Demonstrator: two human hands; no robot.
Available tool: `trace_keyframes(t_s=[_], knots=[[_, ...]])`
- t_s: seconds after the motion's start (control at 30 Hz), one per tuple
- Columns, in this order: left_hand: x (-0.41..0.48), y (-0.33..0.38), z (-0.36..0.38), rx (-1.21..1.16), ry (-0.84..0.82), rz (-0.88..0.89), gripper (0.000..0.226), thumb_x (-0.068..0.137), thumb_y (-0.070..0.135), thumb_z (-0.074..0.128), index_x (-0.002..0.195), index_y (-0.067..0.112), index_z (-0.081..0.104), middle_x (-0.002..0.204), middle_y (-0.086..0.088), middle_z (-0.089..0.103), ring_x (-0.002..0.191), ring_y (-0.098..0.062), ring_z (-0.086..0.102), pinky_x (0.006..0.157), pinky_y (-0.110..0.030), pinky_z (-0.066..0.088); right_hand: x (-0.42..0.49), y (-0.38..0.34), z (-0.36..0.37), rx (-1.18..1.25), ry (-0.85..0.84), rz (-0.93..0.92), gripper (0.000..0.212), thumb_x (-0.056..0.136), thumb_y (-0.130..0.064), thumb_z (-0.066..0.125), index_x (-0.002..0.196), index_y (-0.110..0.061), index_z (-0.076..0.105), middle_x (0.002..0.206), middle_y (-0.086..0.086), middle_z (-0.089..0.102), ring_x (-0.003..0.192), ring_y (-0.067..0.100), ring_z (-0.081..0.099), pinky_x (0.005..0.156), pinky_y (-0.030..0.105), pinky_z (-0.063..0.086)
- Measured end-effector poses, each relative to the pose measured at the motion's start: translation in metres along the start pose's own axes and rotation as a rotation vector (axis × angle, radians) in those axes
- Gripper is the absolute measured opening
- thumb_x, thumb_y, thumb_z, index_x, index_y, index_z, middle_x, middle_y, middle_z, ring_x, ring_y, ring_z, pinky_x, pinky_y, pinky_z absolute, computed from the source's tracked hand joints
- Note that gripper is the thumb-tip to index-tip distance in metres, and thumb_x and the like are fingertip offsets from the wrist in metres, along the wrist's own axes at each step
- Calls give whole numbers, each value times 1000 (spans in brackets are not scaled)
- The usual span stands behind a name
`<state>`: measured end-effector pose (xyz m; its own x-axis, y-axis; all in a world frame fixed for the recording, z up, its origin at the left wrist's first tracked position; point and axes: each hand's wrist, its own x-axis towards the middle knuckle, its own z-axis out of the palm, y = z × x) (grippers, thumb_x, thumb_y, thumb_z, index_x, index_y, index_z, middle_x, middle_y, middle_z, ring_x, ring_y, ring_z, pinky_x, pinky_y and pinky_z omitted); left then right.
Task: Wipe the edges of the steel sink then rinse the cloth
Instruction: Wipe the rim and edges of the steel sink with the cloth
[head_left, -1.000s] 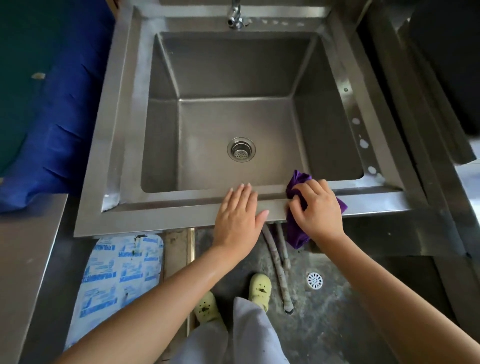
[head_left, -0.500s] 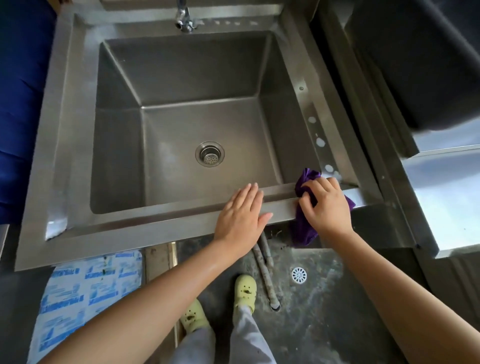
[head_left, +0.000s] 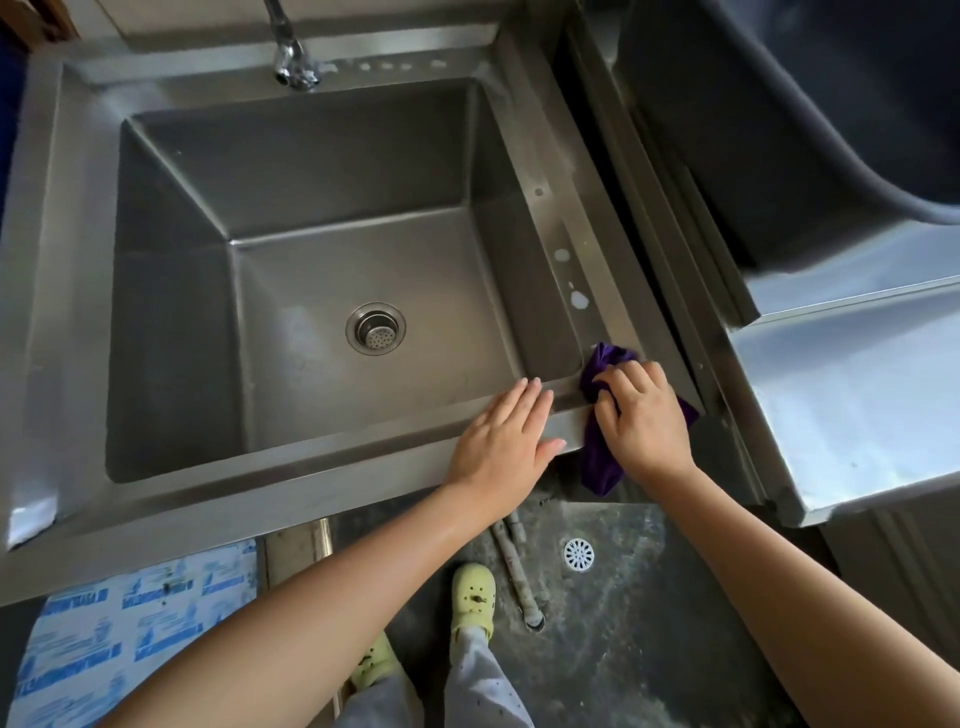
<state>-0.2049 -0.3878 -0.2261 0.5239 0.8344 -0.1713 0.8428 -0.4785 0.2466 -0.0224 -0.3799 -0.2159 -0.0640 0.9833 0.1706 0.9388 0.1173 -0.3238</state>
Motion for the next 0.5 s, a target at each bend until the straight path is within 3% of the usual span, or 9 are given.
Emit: trace_keyframes(t_s=[0.1, 0.23, 0.37, 0.5], knots=[[-1, 1, 3, 70, 22, 12, 61, 98, 44, 12, 148, 11, 9, 158, -7, 12, 146, -17, 5, 117, -30, 7, 4, 3, -2, -50, -40, -2, 27, 89, -16, 43, 100, -2, 63, 100, 13, 65, 88, 35, 54, 80, 44, 48], [0, 4, 0, 78, 2, 0, 66, 93, 45, 0, 148, 10, 10, 158, -7, 12, 146, -17, 5, 117, -31, 7, 20, 10, -1, -88, -133, 34, 29, 91, -17, 46, 115, -5, 56, 122, 12, 57, 112, 34, 47, 96, 47, 41], [-1, 6, -7, 91, 9, -23, 63, 95, 42, 10, 142, 8, 33, 150, -8, 36, 140, -18, 29, 112, -33, 28, 47, 20, 5, -132, -220, -26, 42, 90, -18, 46, 131, -8, 44, 137, 12, 46, 130, 31, 35, 115, 48, 21], [-2, 6, -8, 58, 25, -32, 58, 95, 41, 19, 137, 9, 44, 143, -7, 46, 134, -17, 40, 106, -32, 39, 73, 23, 12, -203, -236, -75, 48, 90, -21, 45, 136, -8, 41, 140, 13, 45, 134, 30, 33, 117, 46, 7]])
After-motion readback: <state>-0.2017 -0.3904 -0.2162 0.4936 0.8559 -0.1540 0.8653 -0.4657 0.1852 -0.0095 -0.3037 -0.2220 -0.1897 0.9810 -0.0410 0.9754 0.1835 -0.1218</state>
